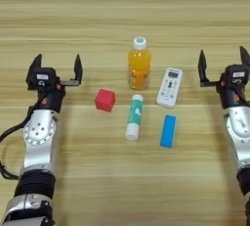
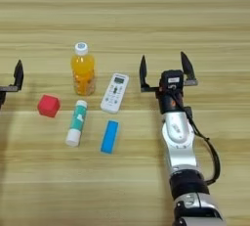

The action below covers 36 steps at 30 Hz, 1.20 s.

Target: Move the objects on the table

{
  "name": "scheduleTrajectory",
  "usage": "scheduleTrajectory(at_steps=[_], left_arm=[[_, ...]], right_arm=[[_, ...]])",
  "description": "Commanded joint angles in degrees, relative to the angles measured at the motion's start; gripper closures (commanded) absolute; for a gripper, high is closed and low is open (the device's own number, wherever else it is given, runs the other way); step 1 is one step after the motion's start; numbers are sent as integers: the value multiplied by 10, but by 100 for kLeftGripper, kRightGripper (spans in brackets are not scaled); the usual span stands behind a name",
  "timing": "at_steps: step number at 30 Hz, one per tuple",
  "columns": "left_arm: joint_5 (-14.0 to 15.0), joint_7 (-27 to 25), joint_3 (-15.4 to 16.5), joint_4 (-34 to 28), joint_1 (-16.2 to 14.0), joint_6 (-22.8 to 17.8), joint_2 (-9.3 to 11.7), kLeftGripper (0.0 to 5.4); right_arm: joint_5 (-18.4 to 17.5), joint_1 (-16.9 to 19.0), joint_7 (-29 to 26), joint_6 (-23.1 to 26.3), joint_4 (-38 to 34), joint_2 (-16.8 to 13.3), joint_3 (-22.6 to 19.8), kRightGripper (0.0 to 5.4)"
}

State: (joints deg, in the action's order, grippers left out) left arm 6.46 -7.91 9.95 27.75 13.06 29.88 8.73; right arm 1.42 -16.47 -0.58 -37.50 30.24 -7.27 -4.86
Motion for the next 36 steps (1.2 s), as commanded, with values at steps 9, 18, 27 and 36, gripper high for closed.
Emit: scheduleTrajectory(at_steps=[9, 18, 27, 36], left_arm=[[-18, 13, -9, 4, 8, 4, -8, 0], [-20, 16, -10, 12, 12, 6, -9, 0], [-21, 19, -14, 9, 10, 7, -11, 0], [-24, 24, -18, 4, 6, 6, -13, 0]], right_arm=[[-37, -20, -51, 41, -68, -6, 8, 3], [-120, -39, -159, 118, -166, -10, 36, 3], [-147, -64, -238, 203, -193, -23, 58, 3], [-180, -92, -312, 318, -220, -31, 82, 3]])
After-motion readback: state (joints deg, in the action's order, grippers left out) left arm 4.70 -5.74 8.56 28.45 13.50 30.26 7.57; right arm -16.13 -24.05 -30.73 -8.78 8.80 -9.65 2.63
